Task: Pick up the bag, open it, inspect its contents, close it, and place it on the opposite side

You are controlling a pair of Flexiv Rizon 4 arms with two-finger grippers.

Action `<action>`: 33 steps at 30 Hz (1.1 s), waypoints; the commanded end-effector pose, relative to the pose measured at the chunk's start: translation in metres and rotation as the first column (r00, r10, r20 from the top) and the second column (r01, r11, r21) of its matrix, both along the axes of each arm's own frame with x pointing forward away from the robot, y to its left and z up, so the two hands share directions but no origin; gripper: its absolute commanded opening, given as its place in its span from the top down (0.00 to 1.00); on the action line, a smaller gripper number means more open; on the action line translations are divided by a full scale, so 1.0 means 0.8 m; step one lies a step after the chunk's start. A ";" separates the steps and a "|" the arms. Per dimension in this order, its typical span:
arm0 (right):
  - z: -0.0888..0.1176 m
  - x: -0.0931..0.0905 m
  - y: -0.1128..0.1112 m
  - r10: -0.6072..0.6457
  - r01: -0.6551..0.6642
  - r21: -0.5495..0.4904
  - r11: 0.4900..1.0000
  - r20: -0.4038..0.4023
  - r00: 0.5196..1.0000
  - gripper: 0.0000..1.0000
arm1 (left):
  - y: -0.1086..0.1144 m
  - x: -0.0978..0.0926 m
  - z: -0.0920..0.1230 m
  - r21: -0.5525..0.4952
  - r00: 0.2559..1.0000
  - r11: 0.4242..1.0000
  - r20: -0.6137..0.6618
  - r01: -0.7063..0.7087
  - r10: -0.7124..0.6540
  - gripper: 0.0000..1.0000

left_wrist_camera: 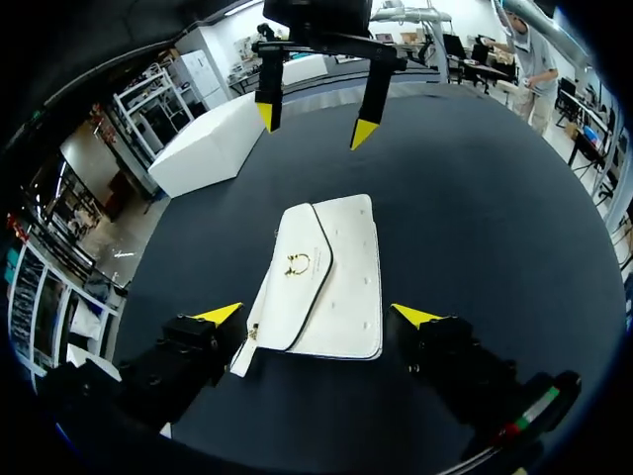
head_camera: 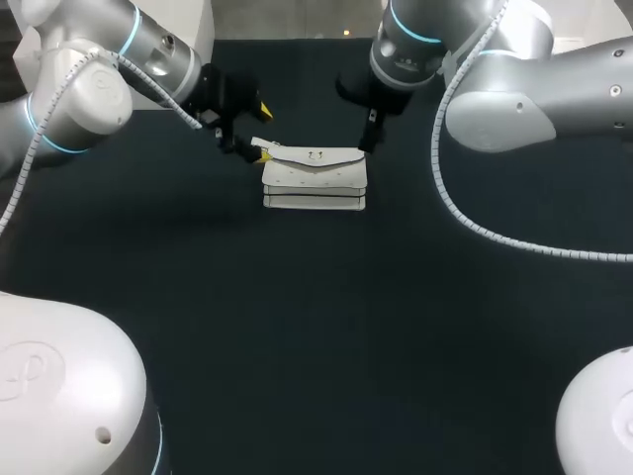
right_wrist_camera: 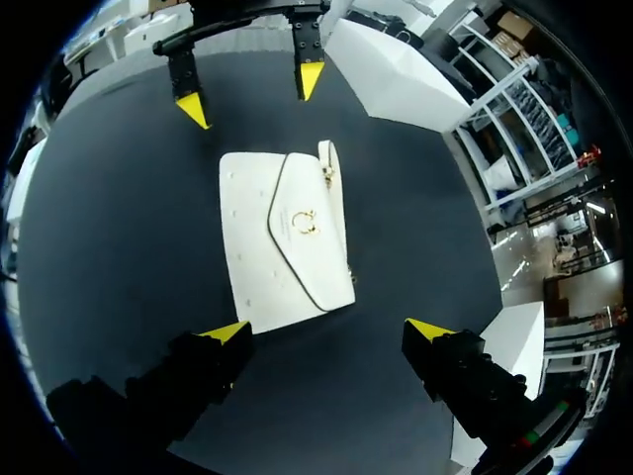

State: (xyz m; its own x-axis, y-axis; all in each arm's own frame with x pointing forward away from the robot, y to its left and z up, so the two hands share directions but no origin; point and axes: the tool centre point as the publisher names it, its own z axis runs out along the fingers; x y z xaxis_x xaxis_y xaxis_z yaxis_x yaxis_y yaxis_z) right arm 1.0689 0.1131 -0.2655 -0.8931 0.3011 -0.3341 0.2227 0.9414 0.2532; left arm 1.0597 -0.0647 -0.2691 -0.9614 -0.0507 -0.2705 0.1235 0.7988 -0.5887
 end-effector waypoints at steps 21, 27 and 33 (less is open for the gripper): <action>0.012 -0.027 -0.020 -0.690 0.814 0.252 0.524 -0.435 0.579 0.00 | 0.032 -0.014 0.008 -0.014 0.349 0.550 -0.786 -0.835 0.510 0.00; 0.001 -0.024 -0.021 -0.695 0.884 0.245 0.399 -0.548 0.466 0.00 | 0.040 -0.012 0.002 0.031 0.215 0.452 -0.849 -0.892 0.483 0.00; -0.007 -0.014 -0.028 -0.659 0.940 0.174 0.292 -0.676 0.330 0.00 | 0.046 -0.002 -0.003 0.060 0.186 0.457 -0.861 -0.888 0.473 0.00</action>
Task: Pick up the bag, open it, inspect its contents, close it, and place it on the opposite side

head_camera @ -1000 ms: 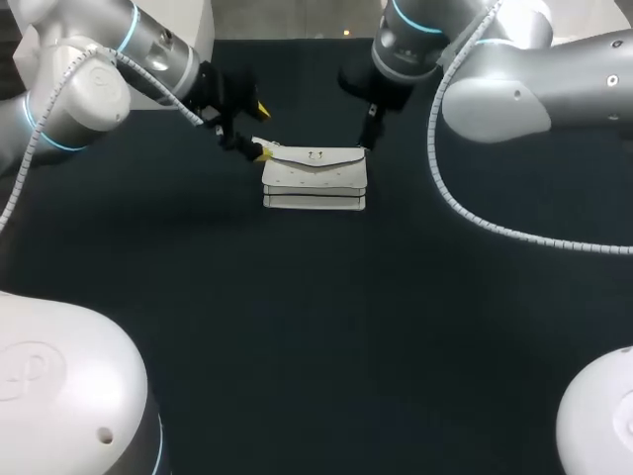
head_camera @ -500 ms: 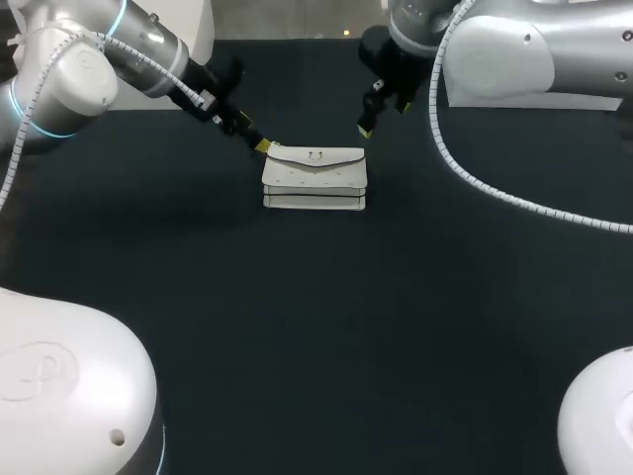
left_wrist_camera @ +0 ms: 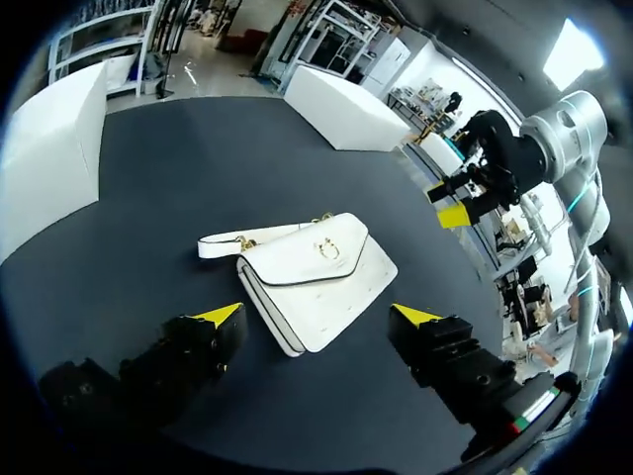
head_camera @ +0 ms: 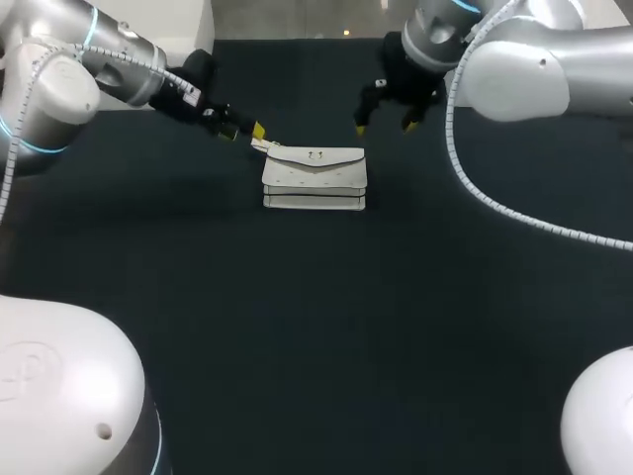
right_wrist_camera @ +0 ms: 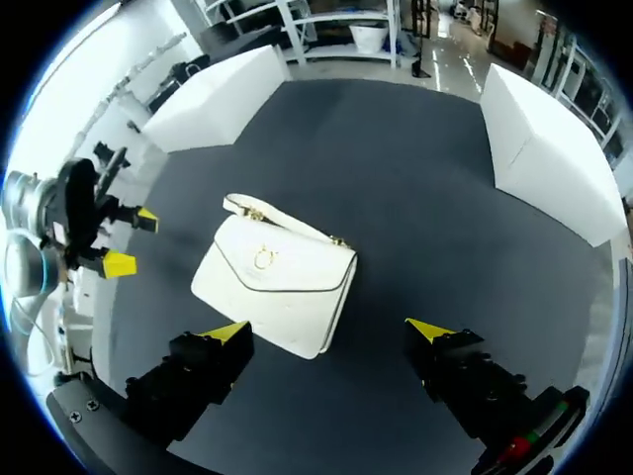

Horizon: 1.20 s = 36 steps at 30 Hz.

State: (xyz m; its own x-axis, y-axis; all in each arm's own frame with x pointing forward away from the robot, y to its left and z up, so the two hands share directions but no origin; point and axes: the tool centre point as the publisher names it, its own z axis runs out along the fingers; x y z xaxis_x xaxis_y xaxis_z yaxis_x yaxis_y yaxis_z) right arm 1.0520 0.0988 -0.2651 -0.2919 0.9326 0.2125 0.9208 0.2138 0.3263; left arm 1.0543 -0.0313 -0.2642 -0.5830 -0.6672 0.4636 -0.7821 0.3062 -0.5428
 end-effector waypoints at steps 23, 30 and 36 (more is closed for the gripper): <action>-0.016 0.025 -0.014 -0.301 0.416 0.305 0.857 -0.360 0.883 0.00 | -0.007 0.004 -0.026 -0.238 0.885 0.902 -0.392 -0.361 0.251 0.00; -0.030 0.024 -0.005 -0.253 0.415 0.454 0.788 -0.376 0.891 0.00 | 0.001 0.016 -0.038 -0.327 0.863 0.872 -0.471 -0.364 0.184 0.00; -0.042 0.030 0.006 -0.211 0.409 0.488 0.771 -0.410 0.887 0.00 | -0.007 0.023 -0.045 -0.340 0.846 0.868 -0.510 -0.363 0.154 0.00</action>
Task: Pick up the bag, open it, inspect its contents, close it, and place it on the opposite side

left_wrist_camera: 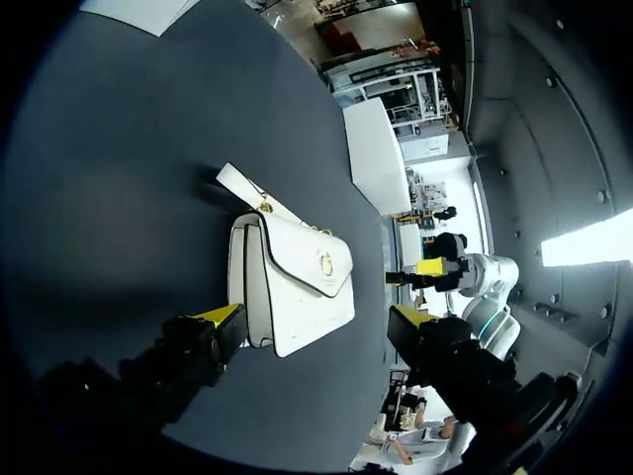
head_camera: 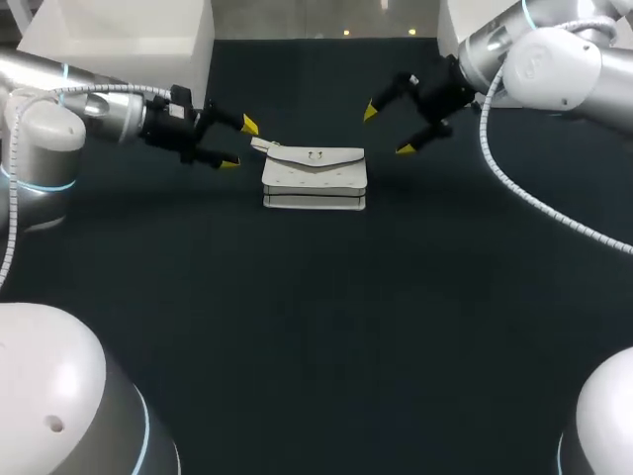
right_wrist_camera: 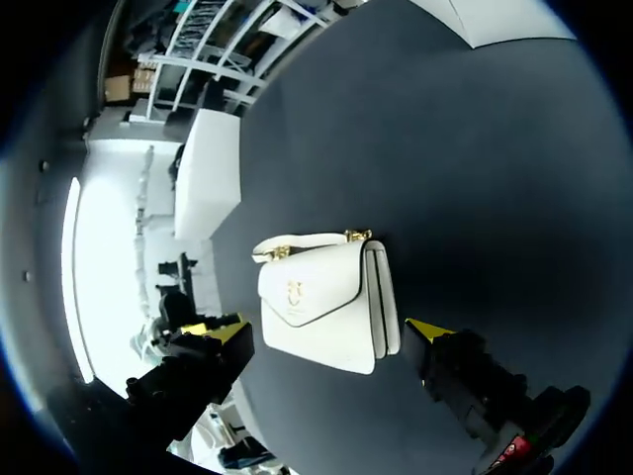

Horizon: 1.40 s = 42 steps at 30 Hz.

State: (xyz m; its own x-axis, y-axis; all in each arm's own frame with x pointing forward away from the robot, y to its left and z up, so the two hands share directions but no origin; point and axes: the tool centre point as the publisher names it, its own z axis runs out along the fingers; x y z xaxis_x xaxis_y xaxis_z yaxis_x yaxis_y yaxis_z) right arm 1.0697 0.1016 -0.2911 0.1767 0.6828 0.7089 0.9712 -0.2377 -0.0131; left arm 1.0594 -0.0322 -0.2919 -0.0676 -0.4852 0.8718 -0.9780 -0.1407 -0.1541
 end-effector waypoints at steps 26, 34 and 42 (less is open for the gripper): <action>-0.062 0.028 0.019 0.229 -0.204 0.225 0.953 -0.091 0.969 0.25 | -0.031 0.032 -0.052 -0.106 0.993 0.993 -0.101 0.049 -0.060 0.19; -0.072 0.023 0.024 0.246 -0.224 0.250 0.942 -0.062 0.967 0.30 | -0.038 0.031 -0.055 -0.120 0.992 0.991 -0.111 0.053 -0.066 0.22; -0.080 0.018 0.033 0.253 -0.226 0.269 0.936 -0.070 0.965 0.38 | -0.044 0.034 -0.060 -0.139 0.990 0.989 -0.122 0.053 -0.071 0.38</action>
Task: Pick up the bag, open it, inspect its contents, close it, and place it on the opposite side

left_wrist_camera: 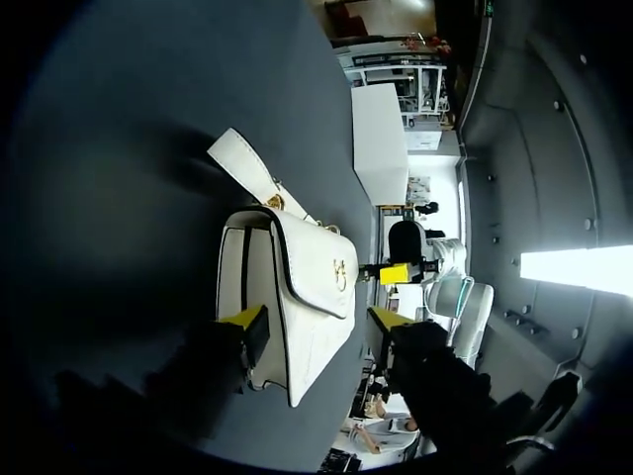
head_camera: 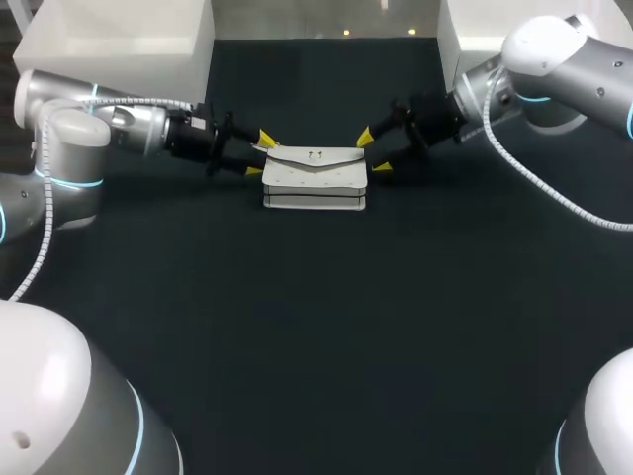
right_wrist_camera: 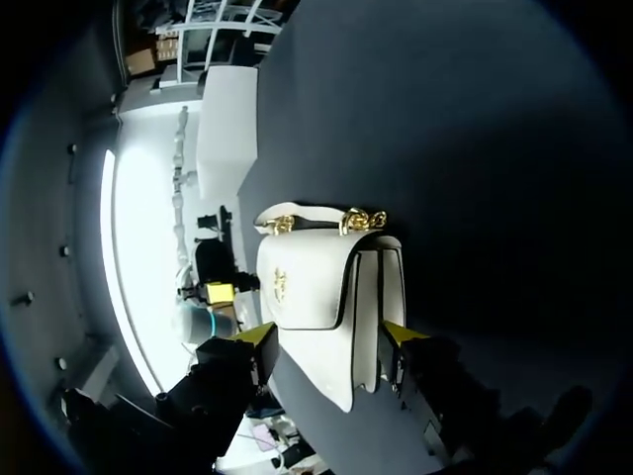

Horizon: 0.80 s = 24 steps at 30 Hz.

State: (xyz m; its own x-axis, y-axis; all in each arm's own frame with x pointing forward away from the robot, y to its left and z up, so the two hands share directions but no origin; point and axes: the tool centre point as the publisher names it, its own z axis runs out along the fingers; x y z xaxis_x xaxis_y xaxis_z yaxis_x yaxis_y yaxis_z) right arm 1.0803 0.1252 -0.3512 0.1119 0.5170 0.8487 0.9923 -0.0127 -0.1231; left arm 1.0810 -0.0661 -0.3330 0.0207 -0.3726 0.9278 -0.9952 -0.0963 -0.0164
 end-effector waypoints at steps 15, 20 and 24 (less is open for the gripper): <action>-0.018 0.007 0.021 0.043 -0.042 0.034 0.999 -0.043 0.998 0.51 | -0.007 0.012 -0.025 -0.027 0.999 1.000 -0.049 -0.007 0.006 0.50; -0.025 0.006 0.021 0.040 -0.038 0.037 0.999 -0.054 0.998 0.51 | -0.009 0.016 -0.031 -0.027 0.998 1.000 -0.064 -0.010 0.008 0.64; -0.026 0.006 0.021 0.034 -0.032 0.042 0.999 -0.058 0.998 0.53 | -0.011 0.017 -0.033 -0.025 0.997 1.000 -0.072 -0.009 0.007 0.80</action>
